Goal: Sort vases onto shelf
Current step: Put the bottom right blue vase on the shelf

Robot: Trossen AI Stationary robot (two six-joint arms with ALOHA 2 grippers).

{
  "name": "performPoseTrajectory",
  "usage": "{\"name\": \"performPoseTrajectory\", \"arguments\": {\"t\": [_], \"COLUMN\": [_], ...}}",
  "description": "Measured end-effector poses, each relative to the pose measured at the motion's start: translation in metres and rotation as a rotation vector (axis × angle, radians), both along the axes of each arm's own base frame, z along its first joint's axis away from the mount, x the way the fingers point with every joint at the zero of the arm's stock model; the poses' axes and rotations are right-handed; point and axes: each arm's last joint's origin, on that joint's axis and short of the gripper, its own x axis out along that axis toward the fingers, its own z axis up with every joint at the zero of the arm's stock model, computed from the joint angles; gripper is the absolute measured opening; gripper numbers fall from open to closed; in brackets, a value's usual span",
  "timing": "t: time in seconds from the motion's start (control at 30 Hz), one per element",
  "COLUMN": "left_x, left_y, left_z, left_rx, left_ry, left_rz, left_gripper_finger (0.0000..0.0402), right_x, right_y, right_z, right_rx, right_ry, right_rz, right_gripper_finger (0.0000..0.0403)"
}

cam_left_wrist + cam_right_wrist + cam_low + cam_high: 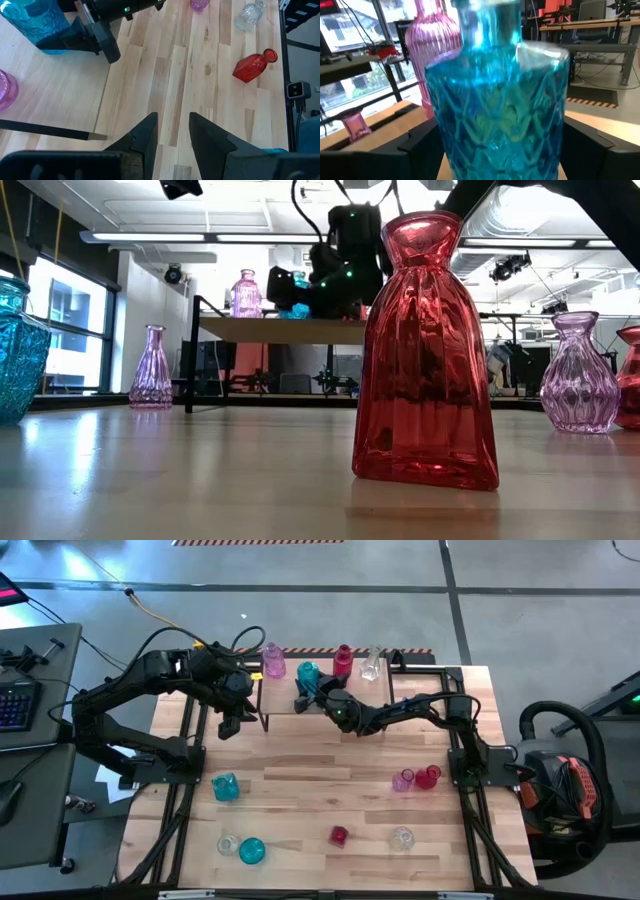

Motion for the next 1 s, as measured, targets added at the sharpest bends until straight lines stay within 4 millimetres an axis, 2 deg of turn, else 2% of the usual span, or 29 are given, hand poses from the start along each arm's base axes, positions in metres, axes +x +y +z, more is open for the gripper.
{"name": "performPoseTrajectory", "arguments": {"t": [0.43, 1.0], "left_x": [0.0, 0.0], "left_y": [0.0, 0.0], "left_z": [0.0, 0.0], "left_rx": [0.0, 0.0], "left_ry": [0.0, 0.0], "left_rz": [0.0, 0.0], "left_gripper_finger": [0.0104, 0.0104], "right_x": [0.0, 0.0], "right_y": [0.003, 0.014], "right_z": [0.001, 0.018], "right_rx": [-0.011, -0.12], "right_ry": [0.0, -0.063], "right_rz": [-0.023, -0.053], "right_gripper_finger": [0.0312, 0.0312]}}
